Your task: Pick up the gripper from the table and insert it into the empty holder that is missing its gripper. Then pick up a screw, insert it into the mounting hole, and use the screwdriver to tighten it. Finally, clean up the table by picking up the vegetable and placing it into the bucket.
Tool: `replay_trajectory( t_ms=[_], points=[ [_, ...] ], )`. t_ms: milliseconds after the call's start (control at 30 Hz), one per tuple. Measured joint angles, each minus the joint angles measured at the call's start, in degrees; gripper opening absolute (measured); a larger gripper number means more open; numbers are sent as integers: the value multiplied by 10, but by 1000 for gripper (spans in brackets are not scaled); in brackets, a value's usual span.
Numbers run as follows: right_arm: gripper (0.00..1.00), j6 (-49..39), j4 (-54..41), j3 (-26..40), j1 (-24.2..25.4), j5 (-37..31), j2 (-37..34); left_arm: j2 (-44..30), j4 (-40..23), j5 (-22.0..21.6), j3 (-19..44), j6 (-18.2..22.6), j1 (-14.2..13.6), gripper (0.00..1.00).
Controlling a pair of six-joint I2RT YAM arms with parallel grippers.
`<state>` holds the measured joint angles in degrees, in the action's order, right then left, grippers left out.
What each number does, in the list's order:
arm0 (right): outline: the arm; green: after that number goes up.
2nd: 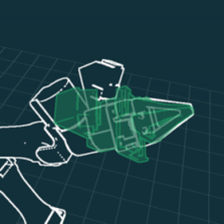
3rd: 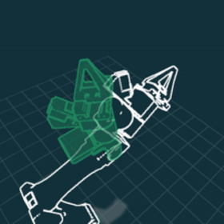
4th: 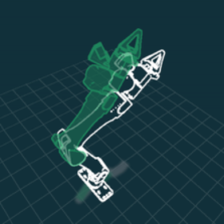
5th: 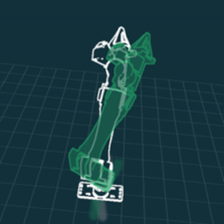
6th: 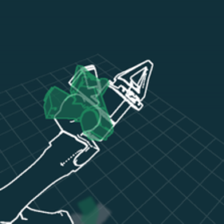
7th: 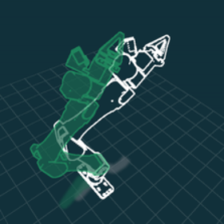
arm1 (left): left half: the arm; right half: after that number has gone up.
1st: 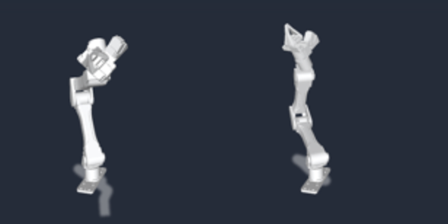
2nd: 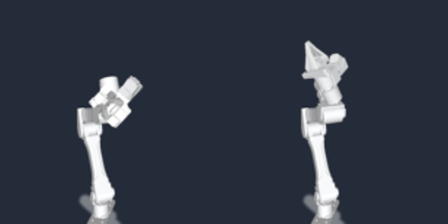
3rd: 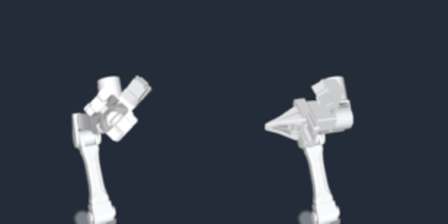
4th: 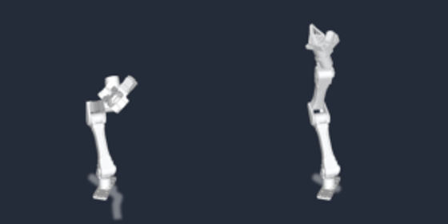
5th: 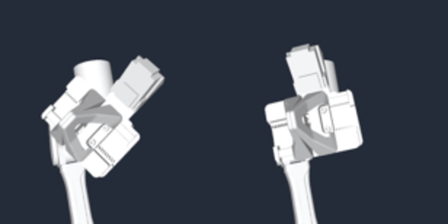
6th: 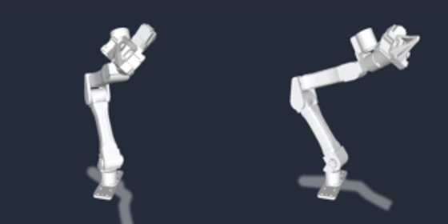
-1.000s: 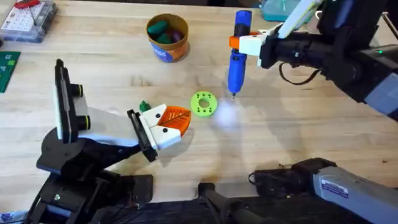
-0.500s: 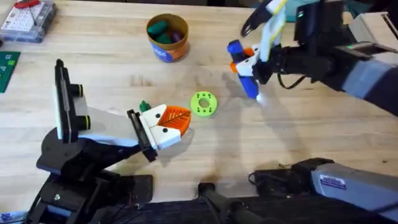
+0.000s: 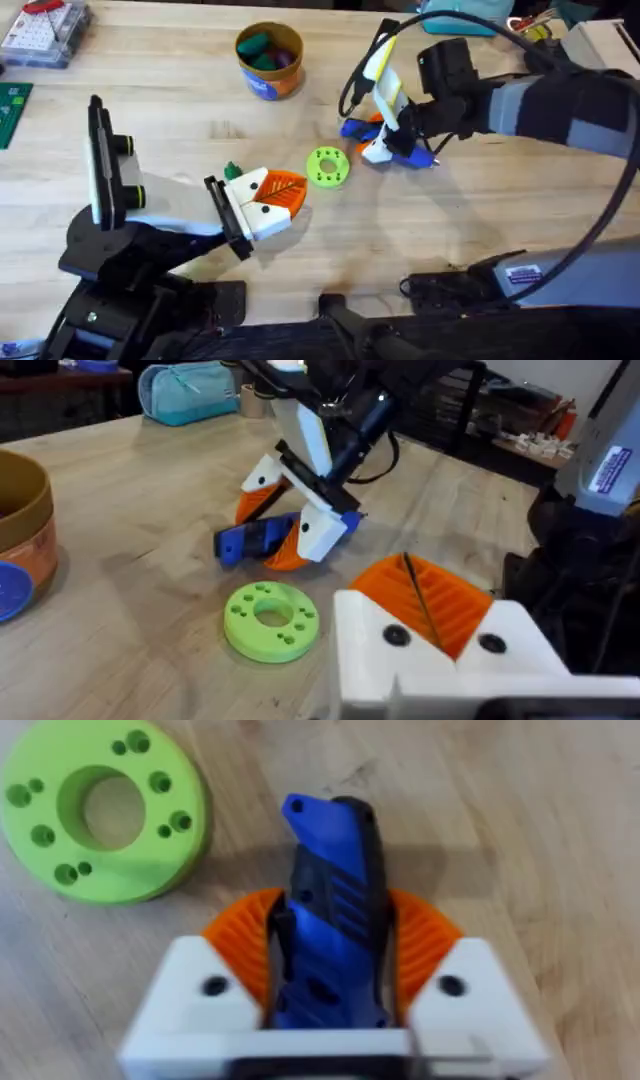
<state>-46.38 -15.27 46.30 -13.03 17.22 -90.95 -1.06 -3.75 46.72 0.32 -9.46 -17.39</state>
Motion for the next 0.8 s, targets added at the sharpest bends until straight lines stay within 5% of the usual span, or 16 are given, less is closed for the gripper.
replay_trajectory(
  t_ms=[100, 133, 367, 800],
  points=[
    [933, 3, 5, 1, -8, 0, -1, 0, 0, 0, 0, 0, 0, 19],
    [977, 10, 4, 1, -10, 0, 1, 0, 0, 0, 0, 0, 0, 19],
    [996, 96, -13, 1, -14, -1, 39, 0, 0, 0, 0, 0, 0, 19],
    [997, 316, -45, 14, -14, 0, 274, 0, 0, 0, 0, 0, 0, 19]
  ],
)
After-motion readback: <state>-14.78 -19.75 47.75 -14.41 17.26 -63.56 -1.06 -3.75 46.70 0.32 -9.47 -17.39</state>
